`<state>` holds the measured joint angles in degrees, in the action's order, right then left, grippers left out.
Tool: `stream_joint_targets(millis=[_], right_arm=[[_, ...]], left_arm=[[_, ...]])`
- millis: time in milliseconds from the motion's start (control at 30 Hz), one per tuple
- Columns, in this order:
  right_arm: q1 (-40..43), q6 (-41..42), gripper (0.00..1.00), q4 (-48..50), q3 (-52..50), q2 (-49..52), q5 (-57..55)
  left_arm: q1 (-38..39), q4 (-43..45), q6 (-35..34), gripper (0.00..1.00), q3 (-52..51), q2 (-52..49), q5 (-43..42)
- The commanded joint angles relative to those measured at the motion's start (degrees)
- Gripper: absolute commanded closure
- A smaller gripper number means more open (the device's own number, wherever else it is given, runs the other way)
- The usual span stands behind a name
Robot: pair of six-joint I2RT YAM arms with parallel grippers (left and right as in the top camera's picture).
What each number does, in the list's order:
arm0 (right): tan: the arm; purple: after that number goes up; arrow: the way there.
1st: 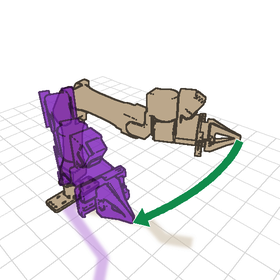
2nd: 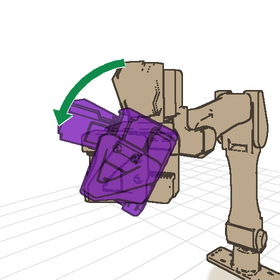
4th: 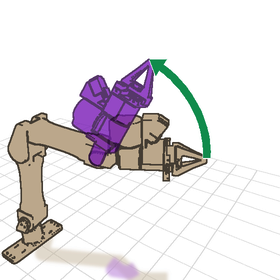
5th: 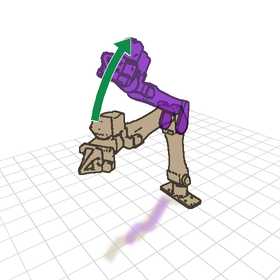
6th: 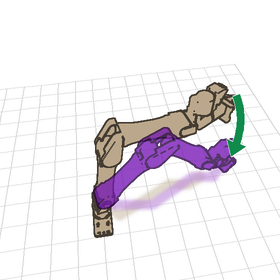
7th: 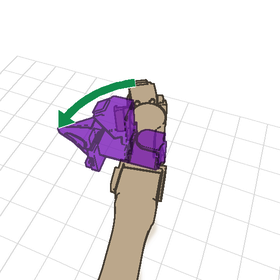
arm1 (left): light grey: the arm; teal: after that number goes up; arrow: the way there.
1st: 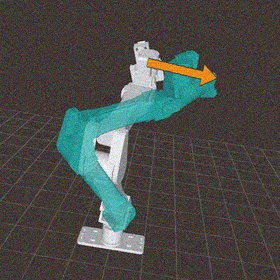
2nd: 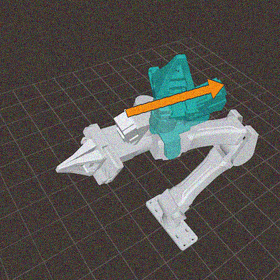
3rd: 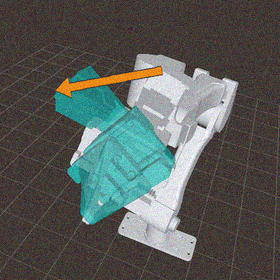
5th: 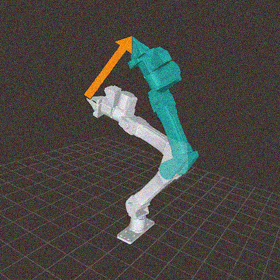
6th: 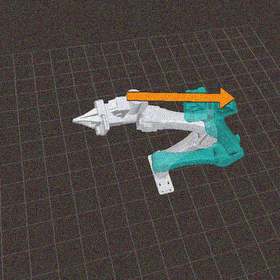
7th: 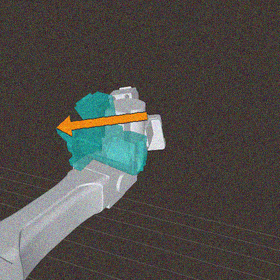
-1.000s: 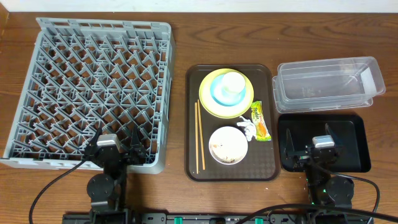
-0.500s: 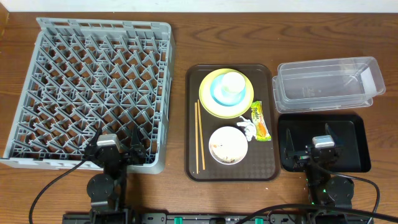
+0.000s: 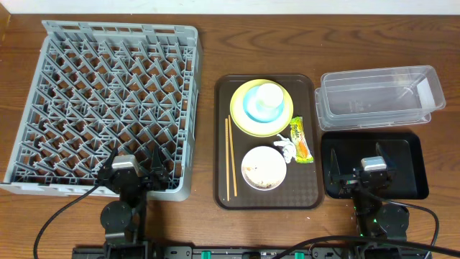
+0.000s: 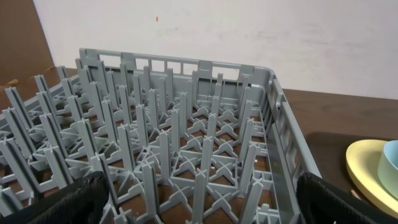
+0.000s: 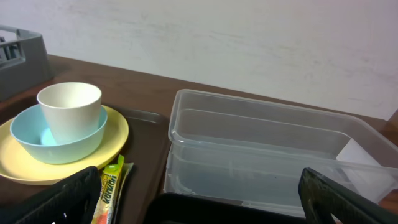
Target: Sort waste into correct bins and load items into the dishwasher
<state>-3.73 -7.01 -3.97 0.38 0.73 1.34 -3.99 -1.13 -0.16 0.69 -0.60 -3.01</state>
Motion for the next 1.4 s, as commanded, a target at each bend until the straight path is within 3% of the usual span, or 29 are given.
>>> stream_joint_targets(millis=[0,500,767,933,1000,1100,1267,1300,1367], right_arm=[[-0.3,-0.3,0.01,-0.2,-0.1,0.0,0.2],[-0.3,-0.3,0.01,-0.2,-0.1,0.0,0.2],[-0.3,-0.3,0.01,-0.2,-0.1,0.0,0.2],[-0.3,-0.3,0.01,-0.2,-0.1,0.0,0.2],[-0.3,-0.3,0.01,-0.2,-0.1,0.0,0.2],[-0.3,-0.3,0.01,-0.2,-0.1,0.0,0.2],[-0.3,-0.3,0.01,-0.2,-0.1,0.0,0.2],[-0.3,-0.3,0.01,-0.2,-0.1,0.0,0.2],[-0.3,-0.3,0.01,-0.2,-0.1,0.0,0.2]], left_arm=[[-0.3,-2.7,0.3,0.03,-0.5,0.0,0.7],[-0.3,-6.2,-6.0,0.02,3.8,-3.3,-4.5],[-0.3,-18.9,-8.1,0.03,26.6,-18.2,-9.7],[-0.3,-40.7,-8.1,0.03,53.8,-40.7,-21.0],[-0.3,-44.7,-8.1,0.02,60.8,-46.9,-23.5],[-0.3,-45.7,-11.1,0.03,67.3,-54.5,-30.7],[-0.3,-47.2,-14.3,0.03,67.6,-59.6,-40.1],[-0.2,-48.9,-14.9,0.09,67.6,-60.4,-40.1],[0.3,-52.5,-15.0,0.49,67.5,-61.6,-40.0]])
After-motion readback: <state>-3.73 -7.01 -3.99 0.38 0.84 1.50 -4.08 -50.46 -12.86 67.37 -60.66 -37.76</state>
